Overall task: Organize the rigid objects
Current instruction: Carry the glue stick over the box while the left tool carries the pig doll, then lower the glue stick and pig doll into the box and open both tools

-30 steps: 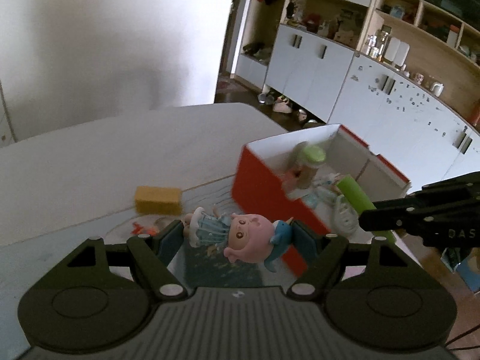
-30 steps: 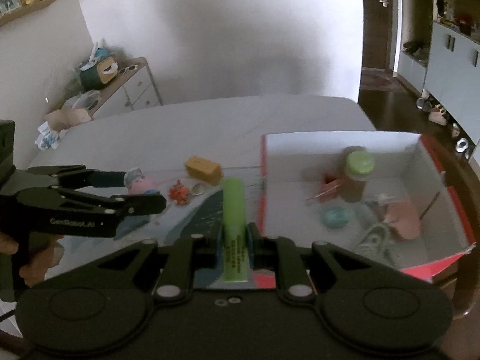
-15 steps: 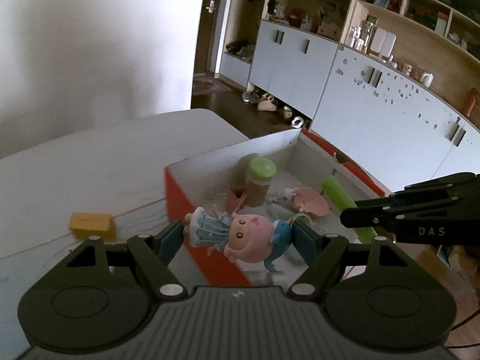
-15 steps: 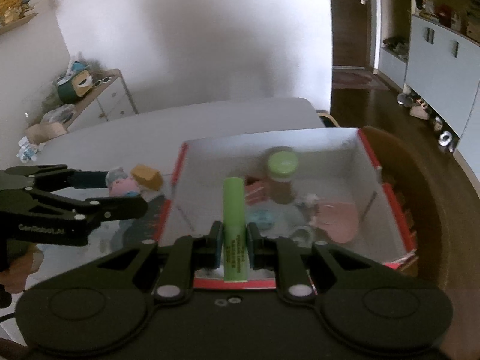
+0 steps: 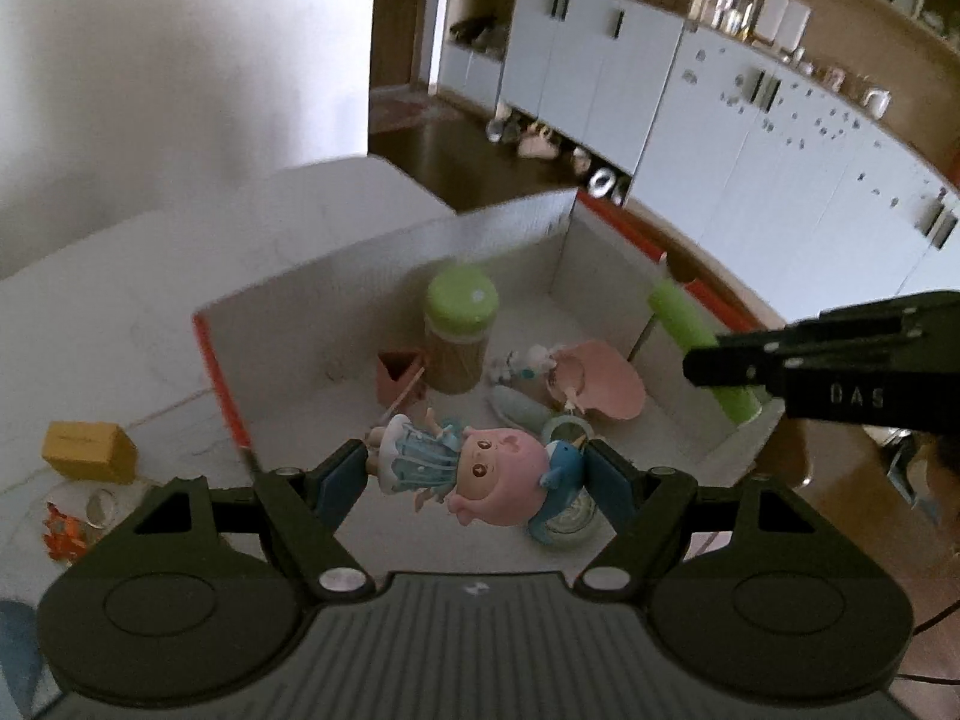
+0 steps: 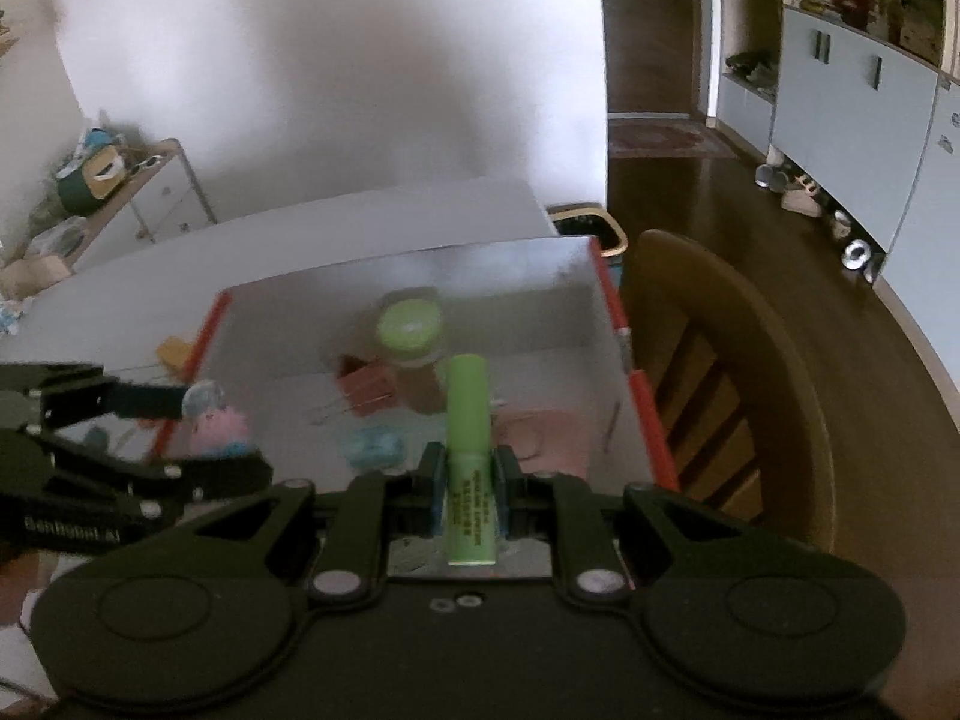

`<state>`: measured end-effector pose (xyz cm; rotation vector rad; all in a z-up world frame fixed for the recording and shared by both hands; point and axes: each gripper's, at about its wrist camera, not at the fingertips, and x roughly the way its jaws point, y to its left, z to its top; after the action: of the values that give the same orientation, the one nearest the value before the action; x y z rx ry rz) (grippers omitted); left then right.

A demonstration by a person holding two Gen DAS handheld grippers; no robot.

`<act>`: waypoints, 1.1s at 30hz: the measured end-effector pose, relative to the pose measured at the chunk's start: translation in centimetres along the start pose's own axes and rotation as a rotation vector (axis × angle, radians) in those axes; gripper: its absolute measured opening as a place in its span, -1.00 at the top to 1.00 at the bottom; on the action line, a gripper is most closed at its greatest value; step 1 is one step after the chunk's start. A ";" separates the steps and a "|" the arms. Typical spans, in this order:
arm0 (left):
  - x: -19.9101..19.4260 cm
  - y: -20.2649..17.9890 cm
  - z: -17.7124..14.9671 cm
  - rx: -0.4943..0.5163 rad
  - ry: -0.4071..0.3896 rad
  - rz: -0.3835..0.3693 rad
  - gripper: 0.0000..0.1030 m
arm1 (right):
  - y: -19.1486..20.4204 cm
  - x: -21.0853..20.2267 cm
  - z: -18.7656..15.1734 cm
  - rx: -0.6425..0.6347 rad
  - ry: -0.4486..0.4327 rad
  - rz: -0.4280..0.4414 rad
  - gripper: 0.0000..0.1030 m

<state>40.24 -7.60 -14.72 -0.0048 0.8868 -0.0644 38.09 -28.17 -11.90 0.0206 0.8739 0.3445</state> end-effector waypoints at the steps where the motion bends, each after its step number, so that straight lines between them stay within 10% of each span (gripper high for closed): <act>1: 0.6 -0.1 0.1 -0.005 0.011 0.009 -0.53 | -0.4 0.5 0.1 0.001 0.007 -0.002 0.71; 33: 10.8 -1.4 2.6 -0.055 0.384 0.160 -0.53 | -1.3 9.8 1.6 -0.107 0.198 -0.014 0.66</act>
<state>48.97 -9.69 -21.42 0.0286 1.2699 0.1126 45.43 -26.24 -18.38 -0.1207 1.0501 0.3849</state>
